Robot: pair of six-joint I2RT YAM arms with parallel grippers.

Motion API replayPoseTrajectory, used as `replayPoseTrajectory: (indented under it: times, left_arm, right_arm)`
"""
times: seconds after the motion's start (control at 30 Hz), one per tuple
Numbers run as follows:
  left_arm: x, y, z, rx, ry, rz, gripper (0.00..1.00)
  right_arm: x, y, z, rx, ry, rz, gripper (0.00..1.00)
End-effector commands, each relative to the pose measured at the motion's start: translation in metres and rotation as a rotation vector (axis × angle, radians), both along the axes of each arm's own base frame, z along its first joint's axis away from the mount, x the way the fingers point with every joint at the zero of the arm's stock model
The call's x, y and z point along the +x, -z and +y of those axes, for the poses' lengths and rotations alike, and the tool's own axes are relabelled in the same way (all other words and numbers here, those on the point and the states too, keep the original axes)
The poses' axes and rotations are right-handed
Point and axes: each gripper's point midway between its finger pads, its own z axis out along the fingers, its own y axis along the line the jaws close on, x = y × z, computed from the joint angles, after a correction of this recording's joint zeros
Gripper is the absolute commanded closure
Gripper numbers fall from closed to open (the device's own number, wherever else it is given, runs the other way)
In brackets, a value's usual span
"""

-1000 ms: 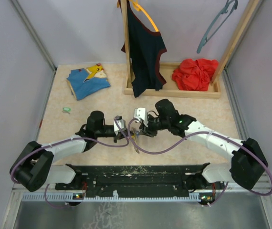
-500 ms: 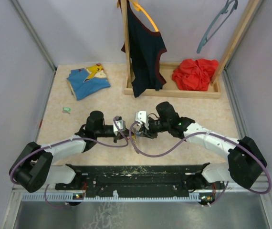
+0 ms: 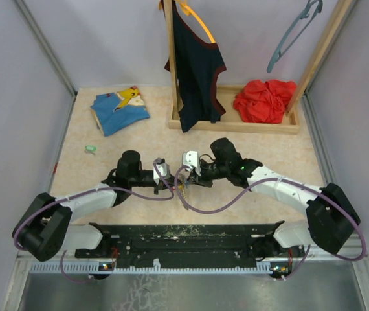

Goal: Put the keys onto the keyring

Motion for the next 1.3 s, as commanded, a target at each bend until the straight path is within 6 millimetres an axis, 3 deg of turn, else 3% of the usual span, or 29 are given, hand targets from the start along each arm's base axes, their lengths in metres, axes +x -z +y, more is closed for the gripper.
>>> replayPoseTrajectory:
  times: [0.0,0.23,0.53,1.27]
  left_arm:
    - [-0.004,-0.013,-0.004,-0.038,0.040,-0.052,1.00]
    - [-0.004,-0.012,-0.005,-0.033,0.046,-0.038,1.00]
    - [-0.002,-0.010,-0.006,-0.018,0.040,-0.012,1.00]
    - [0.018,-0.012,0.001,-0.022,-0.051,0.146,1.00]
  right_arm:
    - [0.012,-0.027,0.014,0.076,-0.032,-0.065,0.90]
    - [0.012,-0.029,0.016,0.081,-0.036,-0.058,1.00]
    - [0.009,-0.034,0.022,0.055,-0.050,-0.064,1.00]
    - [0.002,-0.015,0.016,-0.093,0.015,-0.214,1.00]
